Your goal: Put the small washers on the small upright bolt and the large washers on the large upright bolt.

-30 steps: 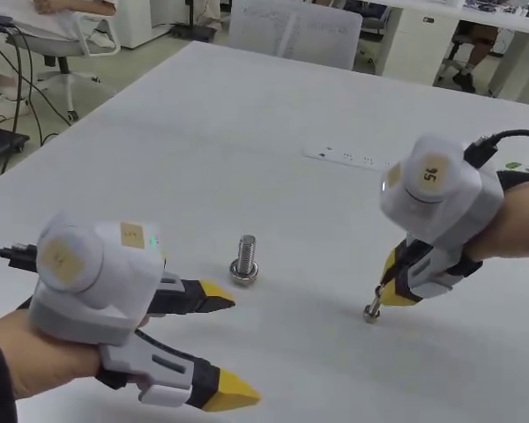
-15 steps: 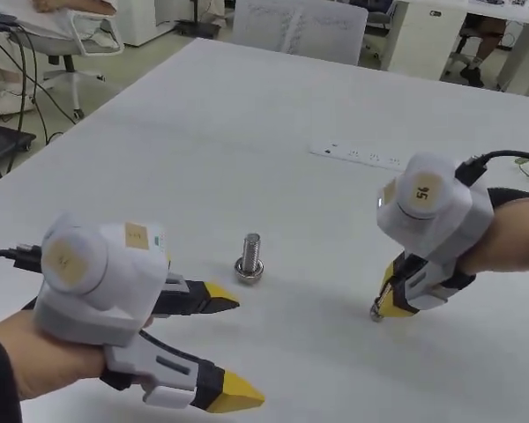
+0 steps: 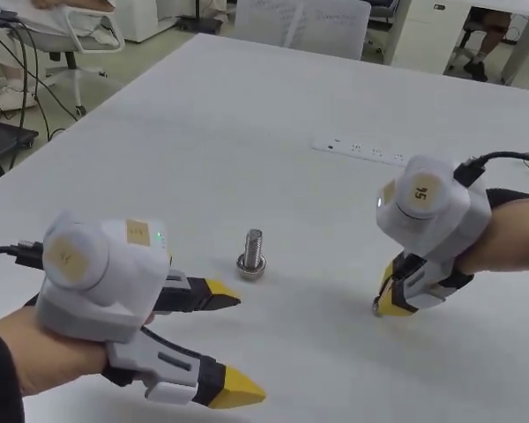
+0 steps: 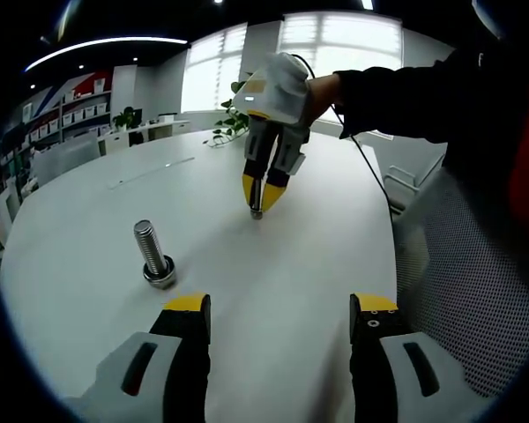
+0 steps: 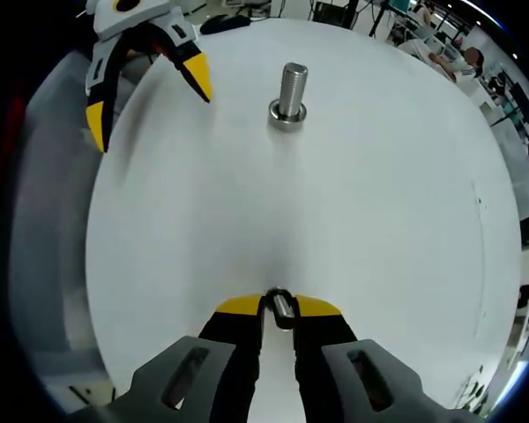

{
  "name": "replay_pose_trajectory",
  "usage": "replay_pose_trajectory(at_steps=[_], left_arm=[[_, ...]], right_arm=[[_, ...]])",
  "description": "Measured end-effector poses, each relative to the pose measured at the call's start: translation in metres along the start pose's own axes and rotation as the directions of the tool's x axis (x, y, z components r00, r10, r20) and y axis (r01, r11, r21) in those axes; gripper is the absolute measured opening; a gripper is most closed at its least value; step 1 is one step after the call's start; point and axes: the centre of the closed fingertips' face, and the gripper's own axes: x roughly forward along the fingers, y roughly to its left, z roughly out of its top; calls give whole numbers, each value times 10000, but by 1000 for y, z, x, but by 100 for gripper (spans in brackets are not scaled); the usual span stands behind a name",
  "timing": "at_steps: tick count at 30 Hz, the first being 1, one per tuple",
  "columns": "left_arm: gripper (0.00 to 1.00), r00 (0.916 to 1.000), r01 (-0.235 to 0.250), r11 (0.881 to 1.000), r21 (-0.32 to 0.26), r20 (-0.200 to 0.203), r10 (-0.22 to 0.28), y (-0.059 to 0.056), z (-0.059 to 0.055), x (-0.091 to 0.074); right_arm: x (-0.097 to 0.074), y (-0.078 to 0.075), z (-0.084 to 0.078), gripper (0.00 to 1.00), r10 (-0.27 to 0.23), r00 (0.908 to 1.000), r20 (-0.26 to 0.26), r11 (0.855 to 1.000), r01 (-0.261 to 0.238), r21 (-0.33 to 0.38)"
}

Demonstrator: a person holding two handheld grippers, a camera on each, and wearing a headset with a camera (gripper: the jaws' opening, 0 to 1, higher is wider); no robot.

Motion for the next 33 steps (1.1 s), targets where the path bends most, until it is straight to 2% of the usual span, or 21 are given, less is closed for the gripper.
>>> replay_pose_trajectory(at_steps=[15, 30, 33], left_arm=[[63, 10000, 33, 10000, -8, -34, -33, -1, -1, 0], [63, 9999, 75, 10000, 20, -73, -75, -2, -2, -1], [63, 9999, 82, 10000, 22, -84, -82, -2, -3, -1]], right_arm=[[0, 2, 0, 21, -37, 9999, 144, 9998, 34, 207], [-1, 3, -4, 47, -166, 9991, 402, 9982, 143, 580], [-3, 1, -3, 55, -324, 9976, 620, 9971, 280, 707]])
